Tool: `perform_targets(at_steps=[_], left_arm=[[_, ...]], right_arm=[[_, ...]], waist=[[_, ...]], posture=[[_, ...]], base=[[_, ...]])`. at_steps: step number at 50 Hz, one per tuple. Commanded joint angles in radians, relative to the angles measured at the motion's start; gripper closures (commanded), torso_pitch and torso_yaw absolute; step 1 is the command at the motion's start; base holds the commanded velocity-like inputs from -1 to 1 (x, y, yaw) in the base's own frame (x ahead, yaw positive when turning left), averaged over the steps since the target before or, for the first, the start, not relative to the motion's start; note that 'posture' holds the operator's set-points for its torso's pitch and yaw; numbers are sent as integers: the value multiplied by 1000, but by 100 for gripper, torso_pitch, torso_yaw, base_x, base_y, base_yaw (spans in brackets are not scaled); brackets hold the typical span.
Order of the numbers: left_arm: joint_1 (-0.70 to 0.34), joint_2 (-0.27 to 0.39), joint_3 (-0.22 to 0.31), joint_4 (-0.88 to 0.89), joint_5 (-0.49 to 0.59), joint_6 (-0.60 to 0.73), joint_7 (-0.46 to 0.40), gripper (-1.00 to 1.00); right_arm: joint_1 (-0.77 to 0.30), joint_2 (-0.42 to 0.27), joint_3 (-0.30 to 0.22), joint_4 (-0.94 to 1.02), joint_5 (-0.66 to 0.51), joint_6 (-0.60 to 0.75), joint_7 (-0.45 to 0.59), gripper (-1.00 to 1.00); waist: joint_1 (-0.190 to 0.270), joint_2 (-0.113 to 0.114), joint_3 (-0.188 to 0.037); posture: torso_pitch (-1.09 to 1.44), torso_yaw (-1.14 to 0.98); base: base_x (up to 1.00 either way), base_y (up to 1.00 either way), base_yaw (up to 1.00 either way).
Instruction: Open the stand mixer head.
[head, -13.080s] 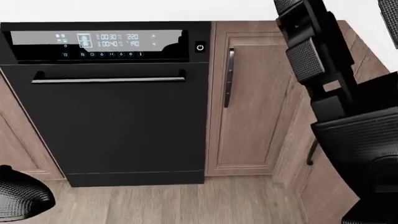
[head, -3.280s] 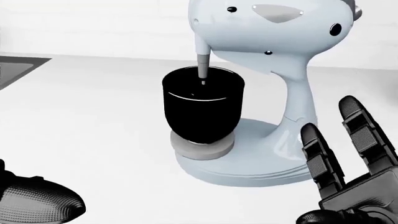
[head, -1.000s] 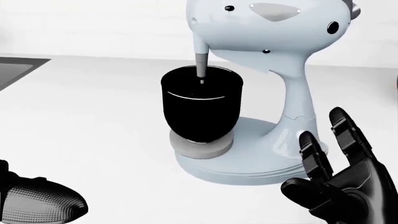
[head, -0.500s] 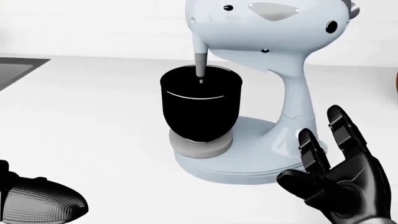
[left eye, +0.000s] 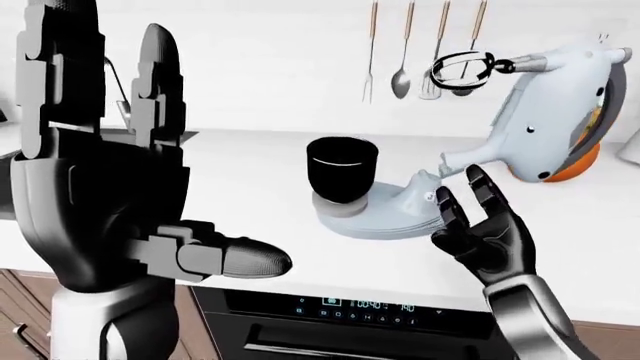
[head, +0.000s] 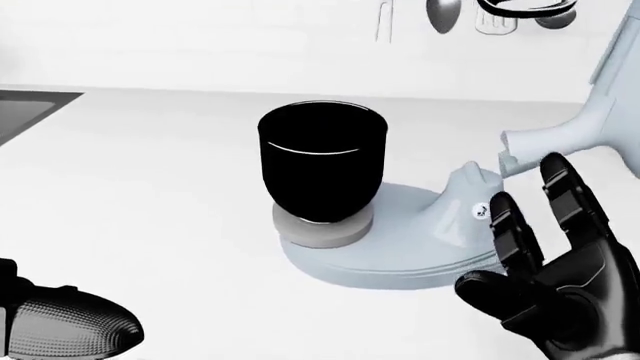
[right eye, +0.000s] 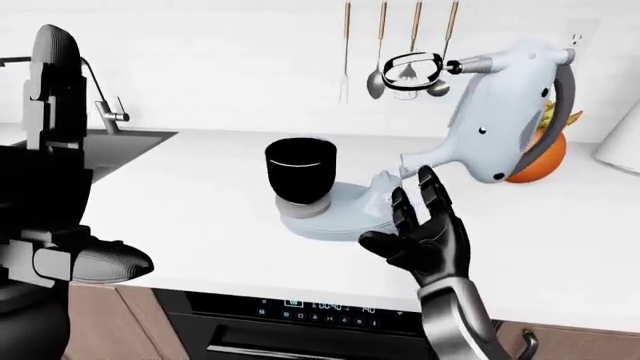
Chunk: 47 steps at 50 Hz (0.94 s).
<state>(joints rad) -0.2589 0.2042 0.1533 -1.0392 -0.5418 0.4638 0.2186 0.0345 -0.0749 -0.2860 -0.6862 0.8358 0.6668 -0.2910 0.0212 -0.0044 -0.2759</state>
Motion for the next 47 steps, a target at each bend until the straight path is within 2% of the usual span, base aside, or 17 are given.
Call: perform_targets(at_steps=[1, 8, 14, 18, 47], left_arm=[[-19, 0, 5, -8, 7, -12, -9, -100], [-18, -15, 6, -8, 22, -6, -24, -100], [-18, -12, 5, -8, 20, -8, -22, -100], [-17, -5, 4, -8, 15, -12, -16, -100], [-17, -10, 3, -8, 17, -8, -18, -100]], right_arm=[[-18, -7, -2, -71, 46, -9, -4, -100], [-32, -39, -32, -195, 190, 25, -95, -100], [-25, -45, -30, -184, 238, 4, -100, -100], [-7, -42, -20, -170, 235, -19, -65, -100], [-12, -46, -16, -170, 244, -17, -78, -100]], waist=[[1, -1, 0], [-1, -4, -1], [-4, -7, -2], [-4, -7, -2], [-4, -4, -4]], posture=[[-38, 0], [-38, 0], [-38, 0], [-38, 0], [-38, 0]], base=[[0, 0, 0], [0, 0, 0], [0, 0, 0], [0, 0, 0], [0, 0, 0]])
